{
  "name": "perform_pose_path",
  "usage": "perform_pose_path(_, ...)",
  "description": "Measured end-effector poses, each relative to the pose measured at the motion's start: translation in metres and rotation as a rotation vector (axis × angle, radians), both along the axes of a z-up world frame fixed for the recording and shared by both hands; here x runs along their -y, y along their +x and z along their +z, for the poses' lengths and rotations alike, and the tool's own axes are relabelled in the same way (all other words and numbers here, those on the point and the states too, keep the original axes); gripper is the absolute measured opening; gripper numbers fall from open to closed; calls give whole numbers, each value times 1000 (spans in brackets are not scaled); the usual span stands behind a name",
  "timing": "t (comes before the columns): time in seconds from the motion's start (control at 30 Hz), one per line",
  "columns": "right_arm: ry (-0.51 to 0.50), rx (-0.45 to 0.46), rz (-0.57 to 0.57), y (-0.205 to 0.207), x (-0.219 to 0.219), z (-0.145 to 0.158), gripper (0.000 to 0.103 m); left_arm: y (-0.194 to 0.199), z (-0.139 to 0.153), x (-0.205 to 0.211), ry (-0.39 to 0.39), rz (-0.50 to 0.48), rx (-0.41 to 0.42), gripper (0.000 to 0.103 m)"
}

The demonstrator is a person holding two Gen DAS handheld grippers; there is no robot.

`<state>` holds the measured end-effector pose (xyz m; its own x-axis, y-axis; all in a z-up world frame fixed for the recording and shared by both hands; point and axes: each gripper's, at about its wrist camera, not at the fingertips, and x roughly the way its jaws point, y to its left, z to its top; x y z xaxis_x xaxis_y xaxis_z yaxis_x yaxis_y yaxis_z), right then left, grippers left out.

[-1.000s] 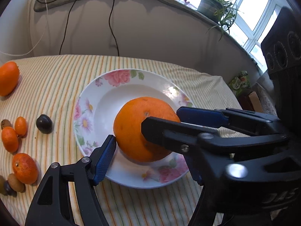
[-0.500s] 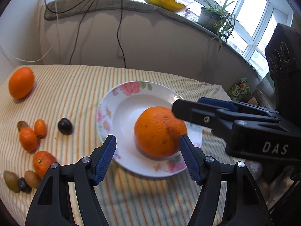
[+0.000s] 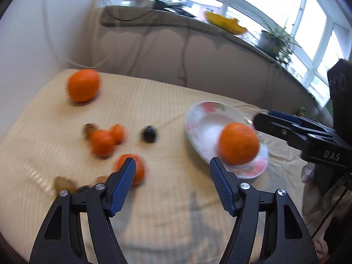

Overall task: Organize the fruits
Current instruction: 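Open both grippers and move the left gripper to the kiwi while the right approaches a tangerine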

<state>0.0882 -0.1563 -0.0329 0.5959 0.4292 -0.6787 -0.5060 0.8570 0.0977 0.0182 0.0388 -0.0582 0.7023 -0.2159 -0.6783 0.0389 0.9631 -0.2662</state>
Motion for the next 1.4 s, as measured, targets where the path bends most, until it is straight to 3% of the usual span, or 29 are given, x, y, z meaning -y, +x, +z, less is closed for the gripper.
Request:
perform_pose_path(0.17, -23, -12, 63, -7, -23, -1, 82, -21, -10, -41, 5, 104, -16, 68)
perform_pose_path(0.33, -43, -14, 136, -15, -52, -6, 82, -31, -22, -76, -11, 179, -53, 51)
perform_pose_path(0.5, -68, -36, 215, -22, -84, -16, 82, -33, -33, -93, -32, 198, -75, 45)
perform_pose_path(0.6, -81, -57, 252, -24, -100, -24, 73, -27, -37, -97, -47, 199, -86, 40)
perform_pose_path(0.83, -109, -118, 280, -18, -123, -41, 59, -25, -46, -104, -63, 193, -99, 39)
perform_pose_path(1.4, -145, -211, 310, -3, -154, -72, 53, -19, -50, -110, -97, 181, -111, 39)
